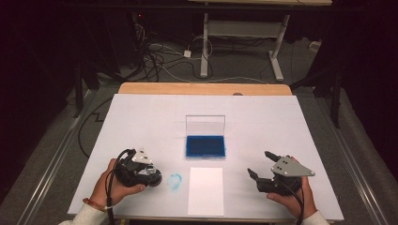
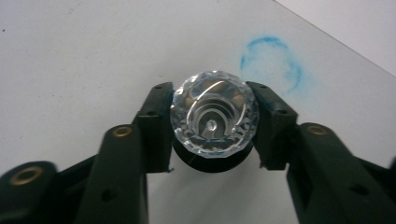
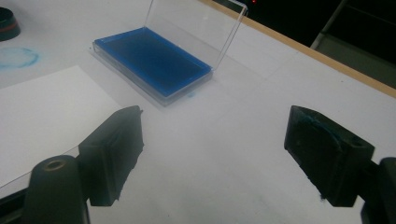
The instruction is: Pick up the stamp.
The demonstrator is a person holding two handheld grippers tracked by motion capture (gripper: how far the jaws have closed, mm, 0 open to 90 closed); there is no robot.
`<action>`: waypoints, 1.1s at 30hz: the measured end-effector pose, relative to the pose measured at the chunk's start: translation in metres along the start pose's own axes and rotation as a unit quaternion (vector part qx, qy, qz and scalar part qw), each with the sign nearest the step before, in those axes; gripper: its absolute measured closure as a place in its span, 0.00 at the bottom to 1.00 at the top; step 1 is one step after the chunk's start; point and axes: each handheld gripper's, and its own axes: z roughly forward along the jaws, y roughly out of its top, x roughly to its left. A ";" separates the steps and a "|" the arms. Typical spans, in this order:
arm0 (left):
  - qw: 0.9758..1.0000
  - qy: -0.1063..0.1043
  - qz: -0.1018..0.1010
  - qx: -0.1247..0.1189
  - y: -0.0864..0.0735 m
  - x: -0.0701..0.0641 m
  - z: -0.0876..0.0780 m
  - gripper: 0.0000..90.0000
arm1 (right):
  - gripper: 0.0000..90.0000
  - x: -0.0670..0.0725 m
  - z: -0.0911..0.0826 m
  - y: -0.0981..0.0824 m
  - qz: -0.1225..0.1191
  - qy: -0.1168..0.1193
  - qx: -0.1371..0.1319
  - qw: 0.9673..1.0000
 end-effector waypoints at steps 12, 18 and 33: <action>0.999 0.022 0.021 -0.009 0.002 -0.006 -0.001 0.61 | 0.23 0.001 0.002 -0.001 -0.003 0.006 0.011 1.000; 0.999 0.035 0.015 -0.033 0.007 0.000 -0.008 0.61 | 0.22 0.000 0.002 -0.001 -0.003 0.006 0.008 1.000; 0.994 0.045 0.012 -0.096 0.032 0.016 -0.021 0.61 | 0.21 -0.002 0.006 -0.002 0.003 0.003 0.008 1.000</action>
